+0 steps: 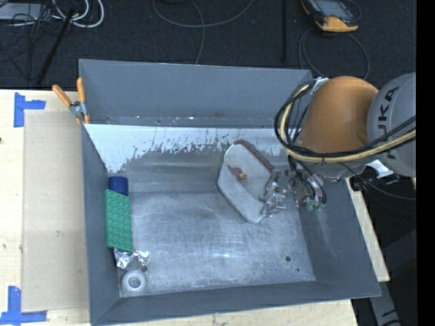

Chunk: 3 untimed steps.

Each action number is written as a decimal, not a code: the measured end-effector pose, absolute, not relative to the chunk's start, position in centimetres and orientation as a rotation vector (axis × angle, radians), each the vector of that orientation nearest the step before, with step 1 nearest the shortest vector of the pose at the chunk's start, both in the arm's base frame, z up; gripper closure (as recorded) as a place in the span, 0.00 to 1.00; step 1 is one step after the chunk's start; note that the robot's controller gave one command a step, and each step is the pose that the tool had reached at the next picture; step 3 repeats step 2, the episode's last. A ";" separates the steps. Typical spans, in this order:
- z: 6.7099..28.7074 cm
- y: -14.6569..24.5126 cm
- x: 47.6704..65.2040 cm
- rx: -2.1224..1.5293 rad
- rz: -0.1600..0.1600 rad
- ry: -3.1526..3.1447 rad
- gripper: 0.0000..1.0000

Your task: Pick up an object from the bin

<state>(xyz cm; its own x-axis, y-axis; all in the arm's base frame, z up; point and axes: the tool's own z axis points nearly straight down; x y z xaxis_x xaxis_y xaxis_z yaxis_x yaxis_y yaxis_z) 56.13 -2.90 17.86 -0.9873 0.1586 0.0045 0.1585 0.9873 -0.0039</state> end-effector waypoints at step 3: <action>26.2 -3.0 55.3 -0.287 0.000 -3.126 1.00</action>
Offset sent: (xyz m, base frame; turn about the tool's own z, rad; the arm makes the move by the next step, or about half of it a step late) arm -0.0086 0.0001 0.0846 0.0220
